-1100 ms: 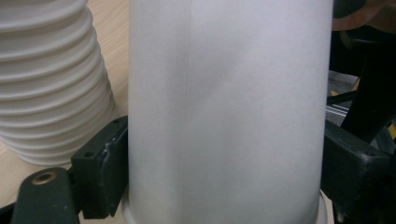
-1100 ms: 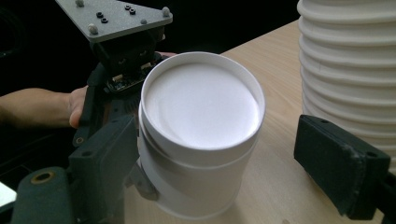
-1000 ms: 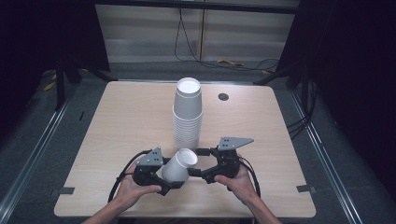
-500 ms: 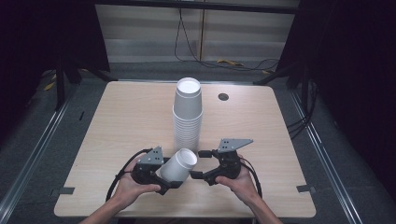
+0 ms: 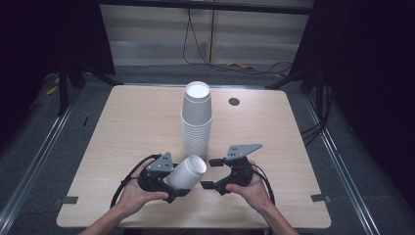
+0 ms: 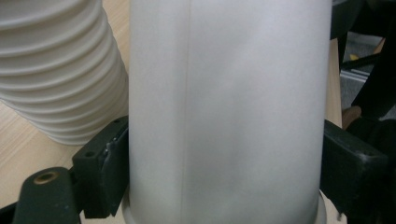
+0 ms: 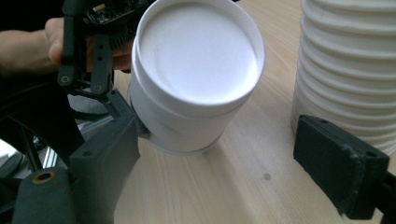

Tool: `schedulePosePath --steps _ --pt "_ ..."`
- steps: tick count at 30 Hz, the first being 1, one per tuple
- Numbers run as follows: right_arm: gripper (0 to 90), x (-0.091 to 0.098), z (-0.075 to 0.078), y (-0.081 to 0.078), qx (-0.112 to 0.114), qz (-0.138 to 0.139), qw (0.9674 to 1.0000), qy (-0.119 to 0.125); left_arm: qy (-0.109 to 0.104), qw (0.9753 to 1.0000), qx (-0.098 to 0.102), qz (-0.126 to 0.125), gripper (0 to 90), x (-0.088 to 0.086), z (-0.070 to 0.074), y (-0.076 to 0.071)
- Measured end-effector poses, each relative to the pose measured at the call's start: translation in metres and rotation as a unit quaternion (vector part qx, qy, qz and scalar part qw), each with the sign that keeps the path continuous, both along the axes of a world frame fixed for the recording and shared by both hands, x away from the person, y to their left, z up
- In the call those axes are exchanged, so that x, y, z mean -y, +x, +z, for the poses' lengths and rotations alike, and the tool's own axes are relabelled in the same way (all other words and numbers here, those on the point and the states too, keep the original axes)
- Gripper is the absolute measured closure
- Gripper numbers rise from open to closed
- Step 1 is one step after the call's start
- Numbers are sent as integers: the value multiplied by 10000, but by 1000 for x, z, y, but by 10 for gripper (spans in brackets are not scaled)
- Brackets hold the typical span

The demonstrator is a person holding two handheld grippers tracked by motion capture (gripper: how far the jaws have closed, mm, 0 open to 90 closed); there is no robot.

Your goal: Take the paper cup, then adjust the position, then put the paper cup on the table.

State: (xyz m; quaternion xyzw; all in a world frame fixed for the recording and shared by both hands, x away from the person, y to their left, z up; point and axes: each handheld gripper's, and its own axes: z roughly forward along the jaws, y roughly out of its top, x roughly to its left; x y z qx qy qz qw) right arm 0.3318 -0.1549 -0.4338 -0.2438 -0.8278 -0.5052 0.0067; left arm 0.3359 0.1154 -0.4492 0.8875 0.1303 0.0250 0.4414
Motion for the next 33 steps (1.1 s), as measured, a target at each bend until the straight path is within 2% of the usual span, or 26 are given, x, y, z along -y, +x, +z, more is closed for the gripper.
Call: schedulePosePath --steps 4,6,8,17,21,23,25,26,33 --pt "140 -3 0 0 42 119 9998 -129 246 9997 37 -66 155 4 -2 -1" --pt "140 -3 1 -2 34 213 9994 -274 246 9997 6 -53 155 5 -3 -1" --pt "140 -2 1 -3 73 265 9991 -329 379 9993 15 -45 155 4 -2 -1" --pt "143 -3 0 -5 160 310 9970 -691 549 9985 38 -71 157 5 -1 -1" --pt "154 -4 0 -5 189 347 9951 -910 694 9975 72 -134 157 7 0 1" --pt "155 -5 0 -5 186 377 9943 -983 689 9975 50 -147 158 8 -1 1" --pt "159 -5 1 -4 150 418 9938 -1022 814 9965 81 -185 158 9 0 2" --pt "167 -6 2 -4 168 439 9930 -1085 777 9967 74 -199 158 10 0 2" --pt "178 -10 0 -1 182 504 9898 -1321 944 9950 130 -306 158 10 1 1"
